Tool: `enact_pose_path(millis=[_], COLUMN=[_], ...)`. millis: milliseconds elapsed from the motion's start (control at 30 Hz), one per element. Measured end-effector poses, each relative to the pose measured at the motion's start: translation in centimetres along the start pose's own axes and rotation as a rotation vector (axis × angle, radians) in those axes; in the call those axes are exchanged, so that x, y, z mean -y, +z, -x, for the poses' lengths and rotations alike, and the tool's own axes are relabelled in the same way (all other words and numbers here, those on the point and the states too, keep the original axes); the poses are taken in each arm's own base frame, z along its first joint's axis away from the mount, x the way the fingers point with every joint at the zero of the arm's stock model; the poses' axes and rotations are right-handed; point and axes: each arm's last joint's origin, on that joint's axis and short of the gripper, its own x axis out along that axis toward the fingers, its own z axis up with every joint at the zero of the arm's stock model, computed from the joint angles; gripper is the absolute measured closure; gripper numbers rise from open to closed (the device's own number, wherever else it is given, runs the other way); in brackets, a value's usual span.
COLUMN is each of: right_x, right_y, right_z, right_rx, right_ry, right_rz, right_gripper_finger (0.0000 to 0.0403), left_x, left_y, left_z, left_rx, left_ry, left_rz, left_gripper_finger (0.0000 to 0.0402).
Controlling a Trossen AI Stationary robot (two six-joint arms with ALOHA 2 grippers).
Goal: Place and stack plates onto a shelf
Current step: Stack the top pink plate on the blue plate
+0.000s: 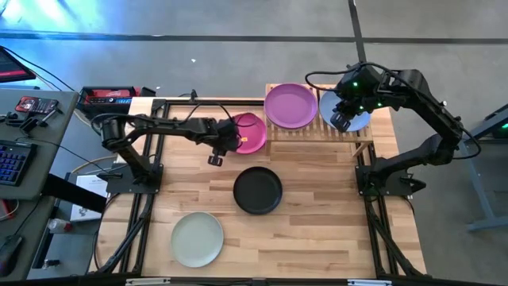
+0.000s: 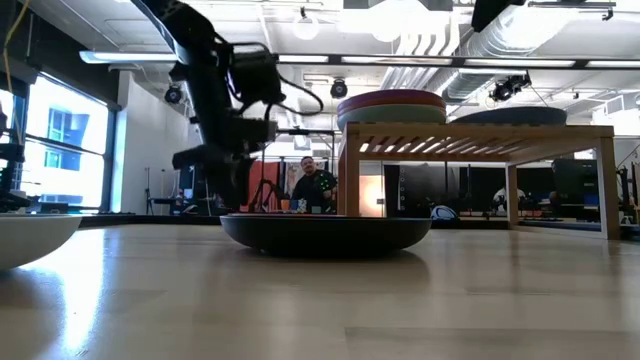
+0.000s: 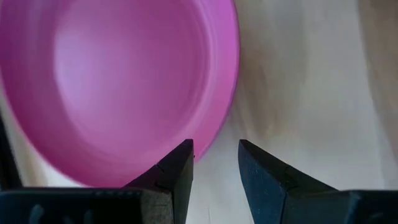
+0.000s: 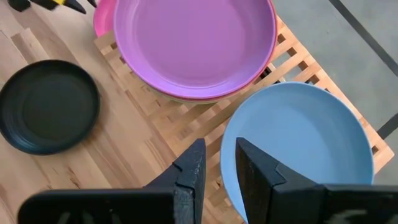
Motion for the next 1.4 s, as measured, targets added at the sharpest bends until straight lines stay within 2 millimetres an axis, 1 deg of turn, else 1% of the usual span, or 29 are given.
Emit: enact_pose_path(millis=[200, 333, 400, 567, 667, 867, 933, 1100, 1300, 1400], right_x=[0.0, 0.0, 0.0, 0.0, 0.0, 0.0, 0.0, 0.0, 0.0, -0.1], right_y=[0.0, 0.0, 0.1, 0.1, 0.2, 0.2, 0.2, 0.2, 0.2, 0.3], right_z=[0.0, 0.0, 0.0, 0.0, 0.0, 0.0, 0.0, 0.0, 0.0, -0.2], right_rx=[0.0, 0.001, 0.006, 0.009, 0.019, 0.022, 0.022, 0.022, 0.021, 0.017], right_ry=[0.0, 0.0, 0.0, 0.0, 0.001, 0.002, 0.002, 0.004, 0.004, 0.004], right_rz=[-0.025, -0.025, -0.026, -0.027, -0.029, -0.028, -0.029, -0.053, -0.061, -0.084], right_gripper_finger=[0.0339, 0.0339, 0.0339, 0.0339, 0.0339, 0.0339, 0.0339, 0.0339, 0.0339, 0.0339], left_x=[0.1, 0.2, 0.2, 0.2, 0.2, 0.3, 0.5, 1.2, 2.0, 2.4], left_y=[0.1, 0.1, 0.1, 0.1, 0.1, 0.2, 0.4, 0.6, 1.2, 1.8], left_z=[-2.2, -3.3, -3.7, -3.8, -3.7, -3.6, -3.5, -2.9, -0.8, 0.5], left_rx=[-0.053, -0.089, -0.096, -0.104, -0.101, -0.108, -0.119, -0.155, -0.185, -0.161], left_ry=[0.012, 0.029, 0.028, 0.036, 0.041, 0.052, 0.071, 0.098, 0.072, 0.081], left_rz=[-0.04, -0.044, -0.045, -0.046, -0.045, -0.055, -0.064, -0.087, -0.049, -0.023], left_gripper_finger=[0.0284, 0.0284, 0.0284, 0.029, 0.0312, 0.0379, 0.0393, 0.0394, 0.0398, 0.0399])
